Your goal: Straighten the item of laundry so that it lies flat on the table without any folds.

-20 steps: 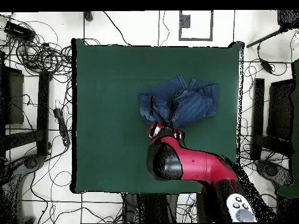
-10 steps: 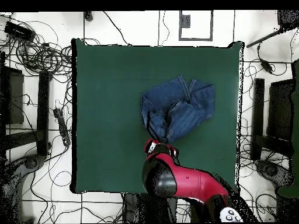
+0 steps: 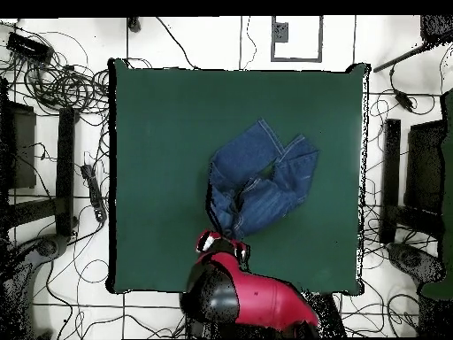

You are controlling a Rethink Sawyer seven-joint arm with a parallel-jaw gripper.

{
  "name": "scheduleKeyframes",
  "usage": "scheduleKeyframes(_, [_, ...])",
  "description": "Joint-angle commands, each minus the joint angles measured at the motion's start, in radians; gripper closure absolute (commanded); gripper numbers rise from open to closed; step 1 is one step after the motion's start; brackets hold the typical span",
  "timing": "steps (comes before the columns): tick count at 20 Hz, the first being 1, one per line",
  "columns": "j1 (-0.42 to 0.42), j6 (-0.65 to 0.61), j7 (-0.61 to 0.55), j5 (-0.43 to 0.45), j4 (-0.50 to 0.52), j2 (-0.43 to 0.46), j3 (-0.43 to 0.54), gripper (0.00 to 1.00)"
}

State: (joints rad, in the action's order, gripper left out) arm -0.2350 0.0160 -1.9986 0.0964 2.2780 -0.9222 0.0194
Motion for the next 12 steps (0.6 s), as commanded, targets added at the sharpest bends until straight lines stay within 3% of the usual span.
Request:
scheduleKeyframes(1, [0.079,0.039,-0.331,-0.112,0.176,-0.028,0.003,1.00])
scheduleKeyframes(7, [0.137,0.087,-0.340,-0.173,0.190,0.003,-0.010,1.00])
scheduleKeyframes(12, [0.137,0.118,-0.300,-0.200,0.122,0.078,-0.015,1.00])
